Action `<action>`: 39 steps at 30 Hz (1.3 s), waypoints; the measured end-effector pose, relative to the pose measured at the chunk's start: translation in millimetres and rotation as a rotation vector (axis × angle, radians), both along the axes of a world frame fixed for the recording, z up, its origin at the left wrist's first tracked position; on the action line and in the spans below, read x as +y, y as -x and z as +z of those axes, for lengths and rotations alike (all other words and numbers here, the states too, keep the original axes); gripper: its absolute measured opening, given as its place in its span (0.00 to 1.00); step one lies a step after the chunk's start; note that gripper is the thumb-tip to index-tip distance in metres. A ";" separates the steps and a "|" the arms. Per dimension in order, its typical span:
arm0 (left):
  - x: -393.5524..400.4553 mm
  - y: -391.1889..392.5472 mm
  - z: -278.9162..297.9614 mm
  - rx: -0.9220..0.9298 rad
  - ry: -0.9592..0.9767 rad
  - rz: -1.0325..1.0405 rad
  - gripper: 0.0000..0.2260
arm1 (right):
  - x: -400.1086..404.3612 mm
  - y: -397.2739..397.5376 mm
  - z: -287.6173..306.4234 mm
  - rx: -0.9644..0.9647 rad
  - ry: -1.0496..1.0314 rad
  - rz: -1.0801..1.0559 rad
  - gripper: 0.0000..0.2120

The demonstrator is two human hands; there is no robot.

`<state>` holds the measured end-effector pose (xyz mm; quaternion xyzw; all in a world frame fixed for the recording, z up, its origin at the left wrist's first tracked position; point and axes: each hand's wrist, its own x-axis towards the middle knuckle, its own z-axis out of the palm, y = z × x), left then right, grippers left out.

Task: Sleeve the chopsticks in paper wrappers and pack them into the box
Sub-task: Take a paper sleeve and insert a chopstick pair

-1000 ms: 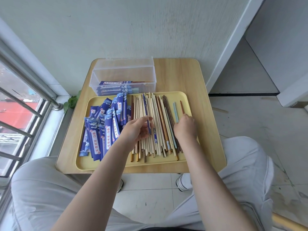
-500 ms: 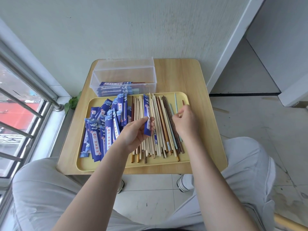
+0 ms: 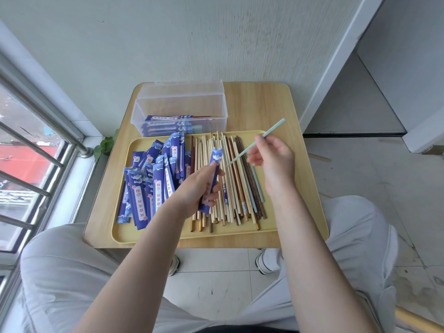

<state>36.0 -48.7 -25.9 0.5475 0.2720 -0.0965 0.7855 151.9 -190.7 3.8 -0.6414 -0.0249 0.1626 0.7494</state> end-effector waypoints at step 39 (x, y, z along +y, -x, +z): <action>-14.5 -4.3 -3.3 0.026 -0.070 -0.047 0.25 | -10.9 -11.7 -26.0 -0.294 1.176 0.314 0.07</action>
